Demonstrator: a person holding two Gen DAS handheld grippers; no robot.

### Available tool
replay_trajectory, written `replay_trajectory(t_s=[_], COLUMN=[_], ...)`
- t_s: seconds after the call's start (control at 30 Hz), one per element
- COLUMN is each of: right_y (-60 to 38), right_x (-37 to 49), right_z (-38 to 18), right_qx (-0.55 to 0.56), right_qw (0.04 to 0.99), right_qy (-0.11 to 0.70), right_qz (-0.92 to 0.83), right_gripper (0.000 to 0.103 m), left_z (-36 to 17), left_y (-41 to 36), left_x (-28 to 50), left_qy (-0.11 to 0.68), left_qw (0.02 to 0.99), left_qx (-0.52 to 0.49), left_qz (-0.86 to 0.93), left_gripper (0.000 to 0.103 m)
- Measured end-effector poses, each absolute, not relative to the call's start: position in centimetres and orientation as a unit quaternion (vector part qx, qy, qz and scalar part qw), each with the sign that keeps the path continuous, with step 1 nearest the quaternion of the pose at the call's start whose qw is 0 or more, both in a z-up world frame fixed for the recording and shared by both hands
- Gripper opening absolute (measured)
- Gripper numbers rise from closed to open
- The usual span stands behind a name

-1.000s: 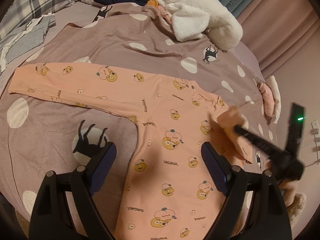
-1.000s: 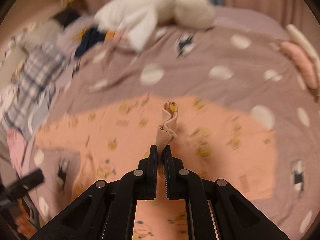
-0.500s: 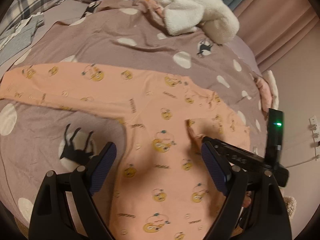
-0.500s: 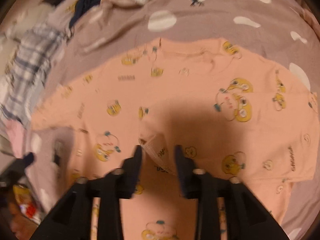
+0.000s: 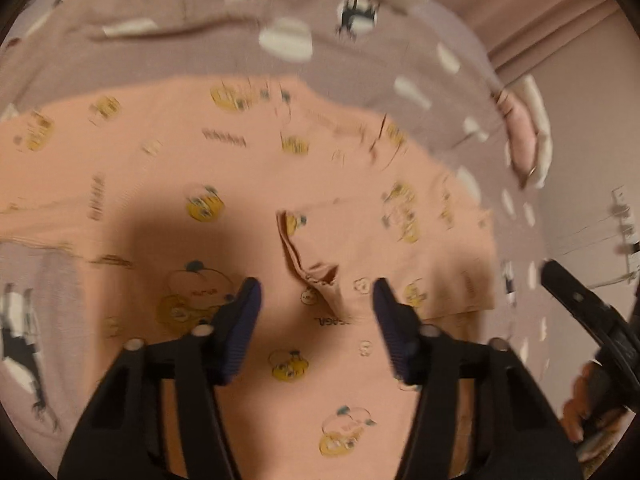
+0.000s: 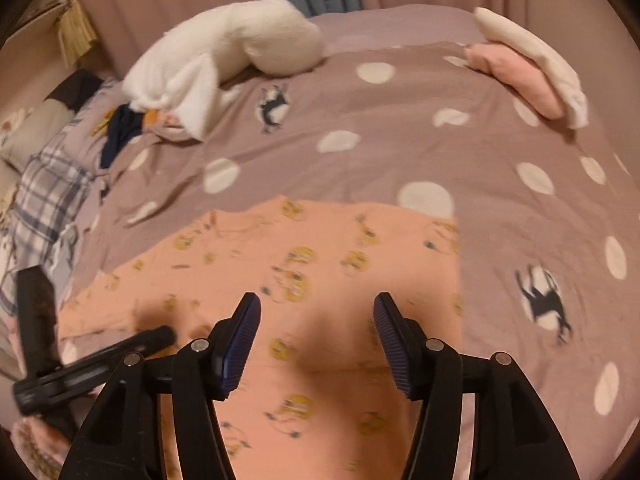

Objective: Fold small clothes

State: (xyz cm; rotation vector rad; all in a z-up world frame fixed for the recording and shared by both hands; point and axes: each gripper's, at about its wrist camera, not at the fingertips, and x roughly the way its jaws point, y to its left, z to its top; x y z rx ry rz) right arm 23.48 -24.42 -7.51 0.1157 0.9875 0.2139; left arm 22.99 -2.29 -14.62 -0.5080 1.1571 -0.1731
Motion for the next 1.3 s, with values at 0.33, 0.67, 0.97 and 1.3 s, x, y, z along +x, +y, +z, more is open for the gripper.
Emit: replay_trajectory(t_s=[0.33, 0.67, 0.97, 1.3], right_y=[-26.9, -28.4, -29.3, -28.0], right_x=[22.6, 22.2, 22.2, 23.4], right_z=[-10.7, -11.4, -11.0, -11.6], right_qx=[0.069, 0.073, 0.078, 0.077], right_qw=[0.858, 0.858, 0.859, 0.853], right_qy=[0.501, 0.504, 0.501, 0.510], right_qz=[0.090, 0.075, 0.073, 0.081], right_gripper=[0.059, 0.059, 0.059, 0.051], left_z=[-17.0, -10.7, -3.3, -1.6], left_y=[-2.9, -4.2, -2.0, 2.9], left_x=[24.2, 24.1, 24.8, 23.9], left_qy=[0.531, 0.489, 0.445, 0.443], left_qw=[0.810, 0.848, 0.879, 0.882], left_qx=[-0.239, -0.194, -0.165, -0.159], left_qz=[-0.066, -0.070, -0.042, 0.007], left_gripper=[0.013, 0.007, 0.007, 0.007])
